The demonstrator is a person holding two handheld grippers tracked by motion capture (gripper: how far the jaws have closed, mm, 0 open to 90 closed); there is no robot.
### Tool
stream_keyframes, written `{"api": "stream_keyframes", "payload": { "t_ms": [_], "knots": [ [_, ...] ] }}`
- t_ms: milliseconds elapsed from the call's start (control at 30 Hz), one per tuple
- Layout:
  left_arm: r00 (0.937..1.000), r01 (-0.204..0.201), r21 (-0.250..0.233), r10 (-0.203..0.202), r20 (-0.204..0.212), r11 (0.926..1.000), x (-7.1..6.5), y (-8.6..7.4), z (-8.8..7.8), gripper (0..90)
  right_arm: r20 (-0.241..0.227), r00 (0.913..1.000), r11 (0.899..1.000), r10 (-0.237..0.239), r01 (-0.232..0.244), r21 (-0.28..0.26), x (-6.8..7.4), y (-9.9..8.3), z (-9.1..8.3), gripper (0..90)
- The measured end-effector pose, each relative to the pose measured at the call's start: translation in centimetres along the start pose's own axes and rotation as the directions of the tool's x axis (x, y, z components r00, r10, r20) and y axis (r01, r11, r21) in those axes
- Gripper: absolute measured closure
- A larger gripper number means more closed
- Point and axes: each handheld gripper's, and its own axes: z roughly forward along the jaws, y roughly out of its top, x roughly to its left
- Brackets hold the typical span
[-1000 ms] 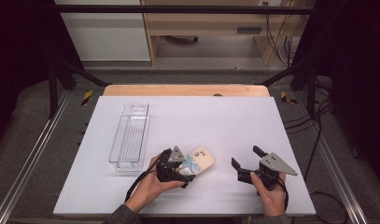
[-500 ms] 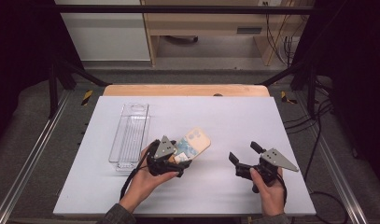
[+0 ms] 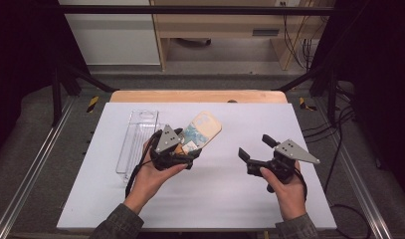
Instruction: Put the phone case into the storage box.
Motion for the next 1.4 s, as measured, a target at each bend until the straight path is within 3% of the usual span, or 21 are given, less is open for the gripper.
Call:
{"api": "stream_keyframes", "payload": {
  "t_ms": [67, 267, 467, 667, 1133, 1233, 1400],
  "knots": [
    [1.0000, -0.003, -0.007, 0.003, -0.009, 1.0000, 0.0, 0.1, -0.4, 11.2, -0.014, 0.9999, 1.000, 0.008, -0.008, -0.010, 0.4, 1.1, 0.2, 4.6],
    [0.9998, -0.006, -0.027, 0.006, -0.016, 0.9996, -0.4, 0.1, -1.2, 11.3, -0.056, 0.9983, 1.000, 0.018, -0.019, -0.007, 1.6, 2.1, 0.7, 4.8],
    [0.9996, -0.015, -0.047, 0.014, -0.023, 0.9988, -0.6, 0.4, -1.7, 11.3, -0.090, 0.9932, 0.997, 0.074, -0.075, -0.009, 2.2, 2.2, 1.2, 5.7],
    [0.9996, -0.017, -0.077, 0.015, -0.026, 0.9969, -1.3, 0.2, -1.8, 11.2, -0.122, 0.9874, 0.995, 0.100, -0.102, -0.003, 3.1, 2.3, 1.7, 6.1],
    [0.9995, -0.031, -0.106, 0.030, -0.007, 0.9939, -2.8, -0.3, -1.5, 11.3, -0.159, 0.9808, 0.994, 0.113, -0.112, 0.012, 4.2, 2.4, 3.0, 9.7],
    [0.9998, -0.021, -0.116, 0.020, -0.002, 0.9930, -3.1, -0.4, -1.6, 11.2, -0.167, 0.9777, 0.992, 0.128, -0.126, 0.021, 4.6, 2.3, 3.5, 10.4],
    [0.9998, -0.019, -0.127, 0.019, 0.004, 0.9917, -3.6, -0.7, -1.9, 11.2, -0.202, 0.9652, 0.986, 0.166, -0.162, 0.037, 5.4, 2.1, 4.3, 13.3]
  ]
}}
